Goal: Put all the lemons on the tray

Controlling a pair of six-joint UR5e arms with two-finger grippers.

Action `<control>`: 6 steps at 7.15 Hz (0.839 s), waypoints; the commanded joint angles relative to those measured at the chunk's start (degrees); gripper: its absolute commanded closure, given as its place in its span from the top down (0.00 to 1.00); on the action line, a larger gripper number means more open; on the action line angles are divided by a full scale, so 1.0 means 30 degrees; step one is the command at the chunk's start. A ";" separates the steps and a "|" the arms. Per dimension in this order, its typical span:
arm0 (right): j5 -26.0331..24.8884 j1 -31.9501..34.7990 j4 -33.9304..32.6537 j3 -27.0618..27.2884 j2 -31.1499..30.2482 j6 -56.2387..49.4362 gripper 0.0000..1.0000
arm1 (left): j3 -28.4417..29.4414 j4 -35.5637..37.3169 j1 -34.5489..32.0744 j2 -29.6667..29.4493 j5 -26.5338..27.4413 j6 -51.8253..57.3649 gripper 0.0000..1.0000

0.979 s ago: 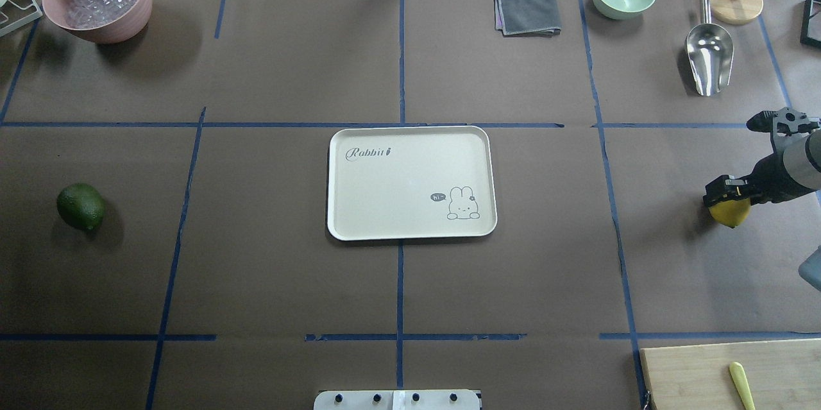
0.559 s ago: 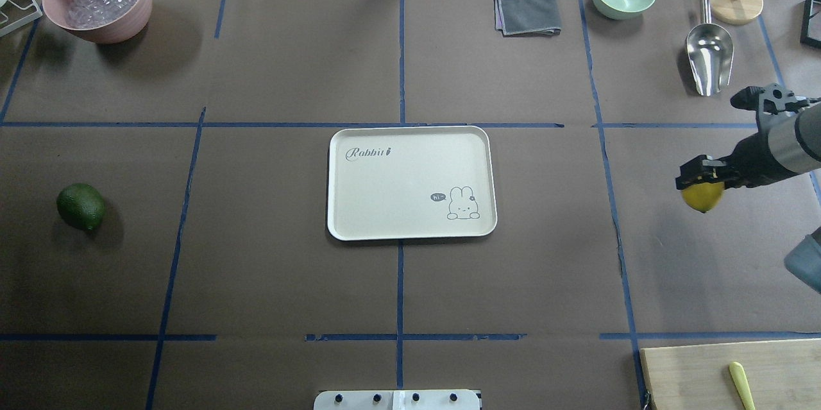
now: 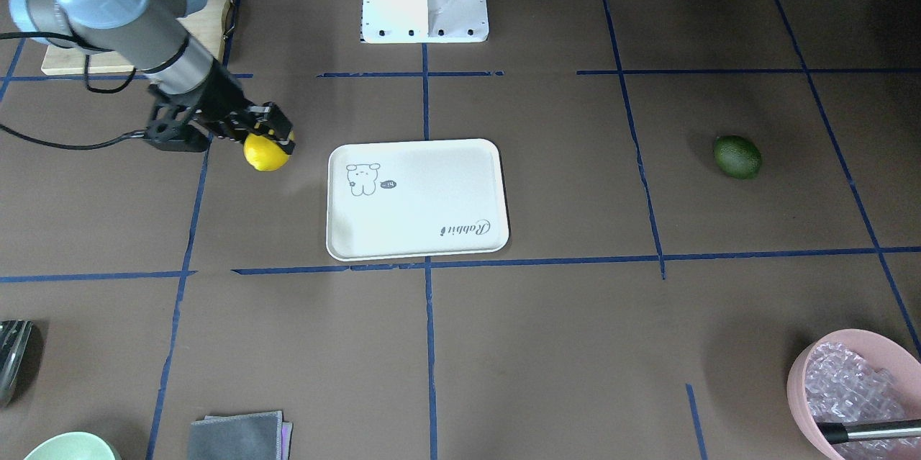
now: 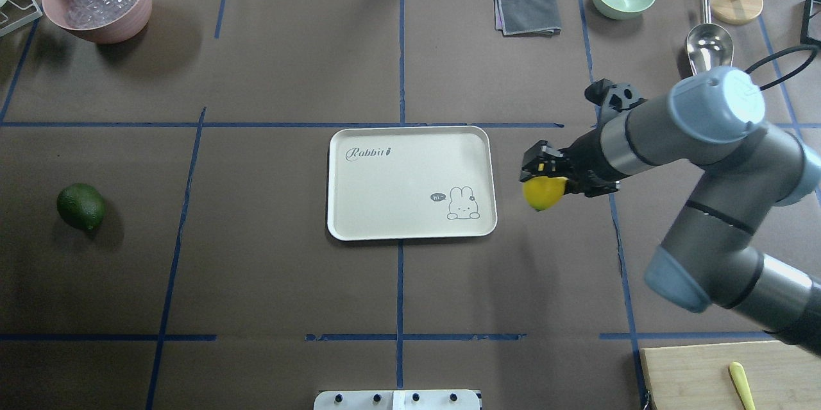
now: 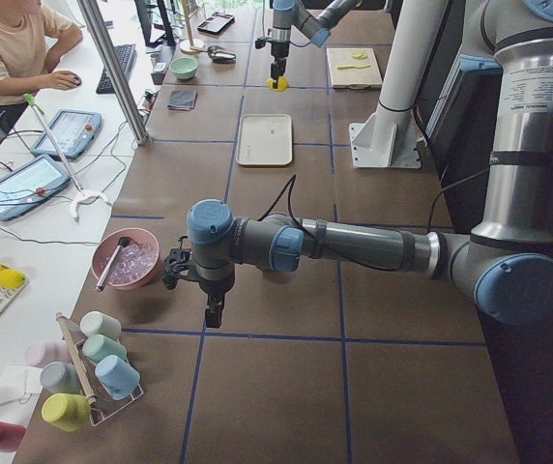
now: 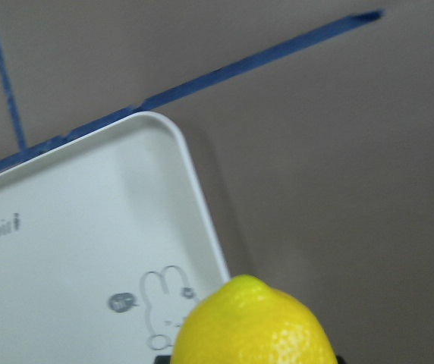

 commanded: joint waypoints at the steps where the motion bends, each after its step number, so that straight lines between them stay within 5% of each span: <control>1: -0.1922 -0.1716 -0.0040 -0.3037 0.4227 0.3330 0.02 | -0.0204 -0.0016 0.0001 0.0090 -0.0011 -0.0022 1.00; 6: -0.3914 -0.2481 -0.0098 -0.5890 0.5707 0.3516 0.03 | -0.0293 0.0013 0.0001 0.0090 -0.0011 -0.0022 1.00</control>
